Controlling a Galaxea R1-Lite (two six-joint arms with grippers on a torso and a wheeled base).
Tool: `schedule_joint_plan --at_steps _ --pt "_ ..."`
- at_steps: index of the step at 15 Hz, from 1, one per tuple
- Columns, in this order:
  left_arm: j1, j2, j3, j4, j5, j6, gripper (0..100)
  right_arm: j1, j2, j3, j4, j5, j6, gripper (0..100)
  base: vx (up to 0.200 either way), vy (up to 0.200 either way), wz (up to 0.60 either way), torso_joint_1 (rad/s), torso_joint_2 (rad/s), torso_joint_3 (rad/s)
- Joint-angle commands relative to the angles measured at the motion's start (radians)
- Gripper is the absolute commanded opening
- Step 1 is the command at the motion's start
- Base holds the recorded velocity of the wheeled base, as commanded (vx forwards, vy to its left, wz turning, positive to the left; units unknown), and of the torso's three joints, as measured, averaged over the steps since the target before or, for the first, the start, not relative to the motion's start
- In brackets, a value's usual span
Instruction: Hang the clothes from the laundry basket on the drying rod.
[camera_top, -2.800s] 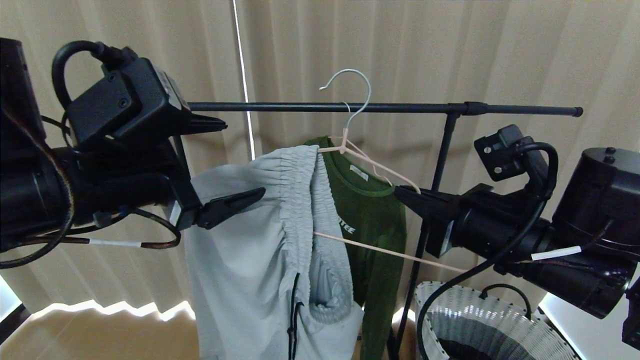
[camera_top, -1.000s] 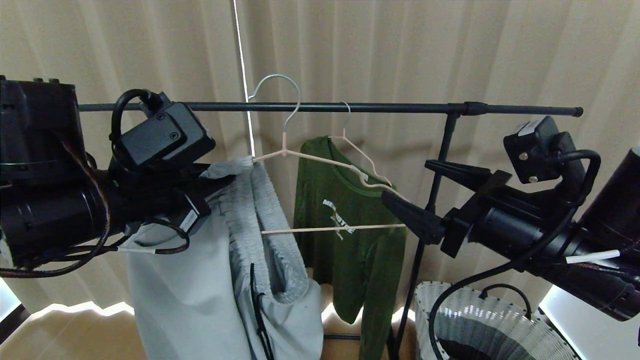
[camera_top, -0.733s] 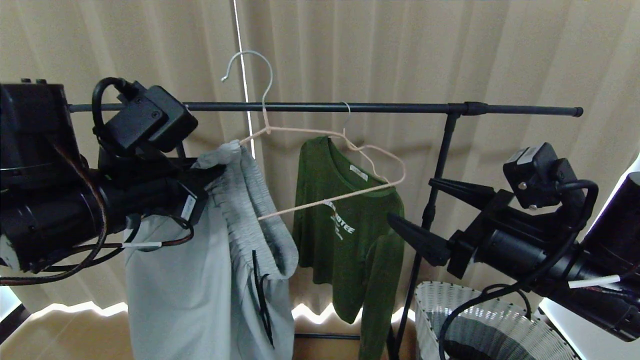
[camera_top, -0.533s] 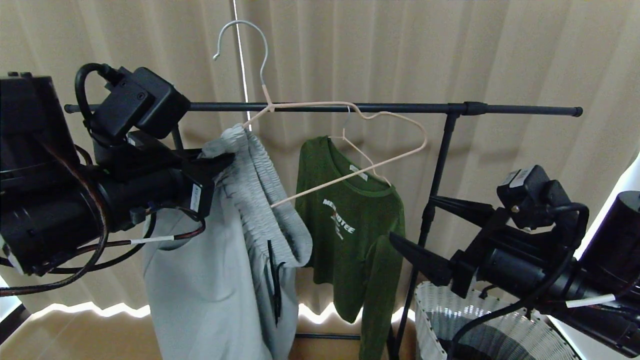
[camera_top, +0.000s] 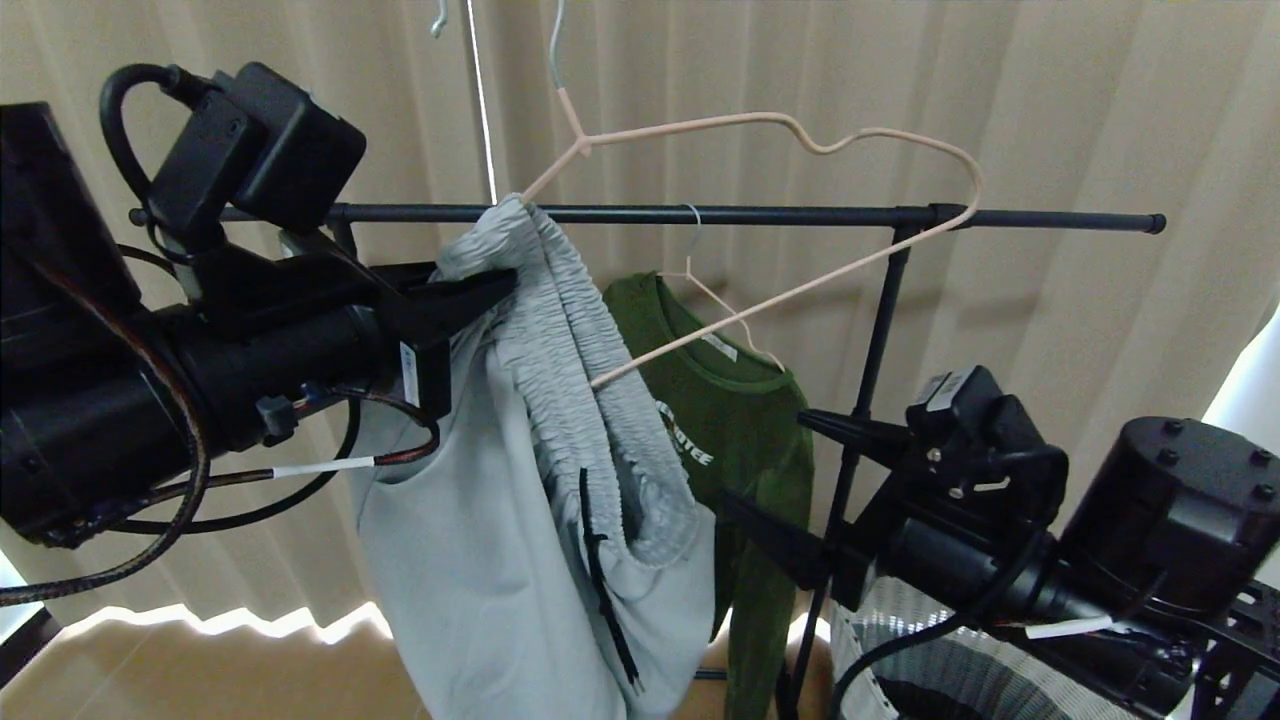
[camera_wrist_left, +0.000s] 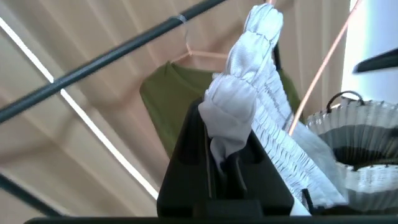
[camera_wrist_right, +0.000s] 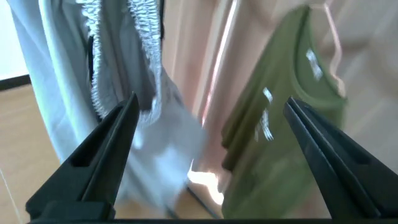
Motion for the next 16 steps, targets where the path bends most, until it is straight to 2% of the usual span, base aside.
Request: schedule_joint_plan --at_steps 1,6,12,16 --pt "-0.036 -0.003 -0.004 -0.001 -0.001 0.0 0 0.008 0.101 -0.031 -0.018 -0.001 -0.001 100 0.0 0.0 0.0 0.0 0.0 0.0" --pt "-0.042 0.0 -0.004 0.0 0.001 0.004 0 0.012 0.121 -0.051 -0.02 -0.002 -0.001 100 0.0 0.0 0.0 0.0 0.0 0.0" --pt "0.008 0.02 -0.006 0.0 0.012 0.02 0 0.016 0.073 -0.045 -0.02 -0.002 0.001 100 0.0 0.0 0.0 0.0 0.0 0.0" --pt "0.004 0.024 -0.001 0.0 0.019 0.024 0 0.066 0.075 -0.051 -0.02 -0.002 0.016 100 0.0 0.0 0.0 0.0 0.0 0.0"
